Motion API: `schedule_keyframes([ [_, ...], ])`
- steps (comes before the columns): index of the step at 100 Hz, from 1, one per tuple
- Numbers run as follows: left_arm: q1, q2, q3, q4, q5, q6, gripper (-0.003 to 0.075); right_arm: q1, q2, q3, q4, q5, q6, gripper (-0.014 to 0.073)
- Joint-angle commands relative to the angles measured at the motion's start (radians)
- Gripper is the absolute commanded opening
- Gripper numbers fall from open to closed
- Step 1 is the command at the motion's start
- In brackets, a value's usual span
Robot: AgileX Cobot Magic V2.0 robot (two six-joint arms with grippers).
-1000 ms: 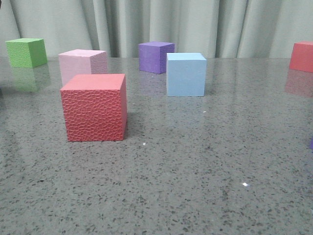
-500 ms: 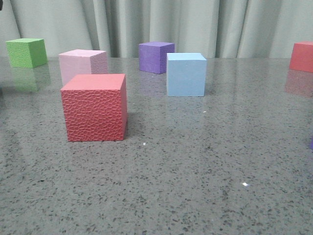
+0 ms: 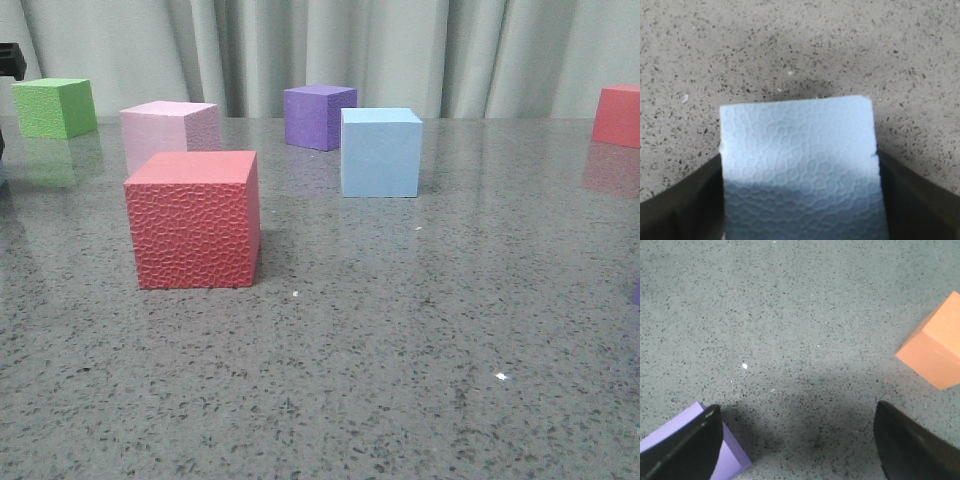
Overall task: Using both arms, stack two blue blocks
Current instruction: 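Lift the held blue cube and carry it over the placed blue cube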
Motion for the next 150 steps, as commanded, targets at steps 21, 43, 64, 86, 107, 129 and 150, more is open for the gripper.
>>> schedule_keyframes([
  [21, 0.002, -0.039, -0.028, -0.001, -0.035, -0.009, 0.048, -0.007, -0.009, -0.024, -0.028, -0.048, -0.008, 0.061],
  [43, 0.002, -0.039, -0.028, -0.001, -0.034, -0.003, 0.0297, -0.007, -0.009, -0.024, -0.028, -0.049, -0.008, 0.061],
  [64, 0.002, -0.05, -0.028, -0.001, -0.032, 0.012, 0.026, -0.007, -0.009, -0.024, -0.028, -0.049, -0.008, 0.061],
  [86, -0.025, -0.102, -0.049, -0.021, -0.013, 0.058, 0.026, -0.007, -0.009, -0.024, -0.028, -0.05, -0.008, 0.061],
  [107, -0.116, -0.106, -0.187, -0.027, 0.082, 0.141, 0.026, -0.007, -0.009, -0.024, -0.028, -0.05, -0.008, 0.061],
  [129, -0.221, -0.105, -0.348, -0.034, 0.09, 0.215, 0.026, -0.007, -0.009, -0.024, -0.028, -0.05, -0.008, 0.061],
  [150, -0.288, -0.07, -0.478, -0.102, 0.085, 0.389, 0.026, -0.007, -0.009, -0.024, -0.028, -0.05, -0.008, 0.061],
])
